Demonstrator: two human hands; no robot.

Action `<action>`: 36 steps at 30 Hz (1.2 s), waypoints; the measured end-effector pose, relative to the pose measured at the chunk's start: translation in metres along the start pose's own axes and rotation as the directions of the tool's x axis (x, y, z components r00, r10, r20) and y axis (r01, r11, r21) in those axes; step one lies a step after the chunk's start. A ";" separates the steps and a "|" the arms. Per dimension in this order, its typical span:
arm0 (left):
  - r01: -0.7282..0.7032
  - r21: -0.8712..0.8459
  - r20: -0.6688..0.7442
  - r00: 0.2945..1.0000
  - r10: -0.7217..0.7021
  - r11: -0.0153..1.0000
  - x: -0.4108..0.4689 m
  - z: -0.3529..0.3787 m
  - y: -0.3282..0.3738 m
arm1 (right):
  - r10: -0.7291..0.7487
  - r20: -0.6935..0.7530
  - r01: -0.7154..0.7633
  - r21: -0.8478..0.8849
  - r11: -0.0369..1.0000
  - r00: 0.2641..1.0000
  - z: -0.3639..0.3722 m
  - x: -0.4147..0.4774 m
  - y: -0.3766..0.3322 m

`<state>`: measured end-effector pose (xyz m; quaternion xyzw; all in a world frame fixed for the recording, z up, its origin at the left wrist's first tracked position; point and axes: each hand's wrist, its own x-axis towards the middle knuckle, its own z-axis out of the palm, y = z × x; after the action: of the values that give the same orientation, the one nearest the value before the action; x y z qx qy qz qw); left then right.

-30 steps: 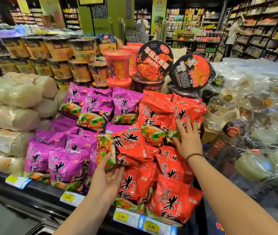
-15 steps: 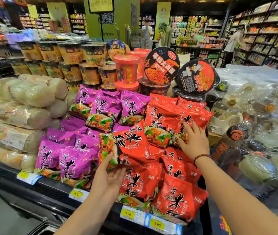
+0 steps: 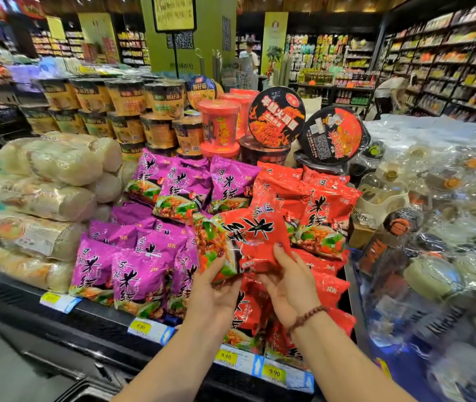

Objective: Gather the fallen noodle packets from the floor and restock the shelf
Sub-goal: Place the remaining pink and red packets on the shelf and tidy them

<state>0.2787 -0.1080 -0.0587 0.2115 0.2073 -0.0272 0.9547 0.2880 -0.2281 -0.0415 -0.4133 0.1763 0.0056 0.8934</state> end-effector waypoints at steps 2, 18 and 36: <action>-0.054 0.105 0.065 0.997 0.047 0.993 -0.005 -0.002 -0.001 | -0.025 -0.049 0.024 -0.023 0.999 0.999 0.000 0.003 -0.010; -0.160 0.565 0.146 0.985 0.093 0.810 0.013 0.017 0.026 | -0.187 0.106 0.211 -0.304 0.929 0.977 -0.013 0.019 -0.063; -0.463 0.877 0.481 0.831 0.279 -0.132 0.046 -0.043 0.015 | -0.398 0.154 0.363 -0.770 0.525 0.904 -0.018 0.100 -0.036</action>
<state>0.3065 -0.0748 -0.1074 0.8612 -0.0058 0.0939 0.4996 0.3820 -0.2788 -0.0573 -0.7888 0.0797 -0.1213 0.5972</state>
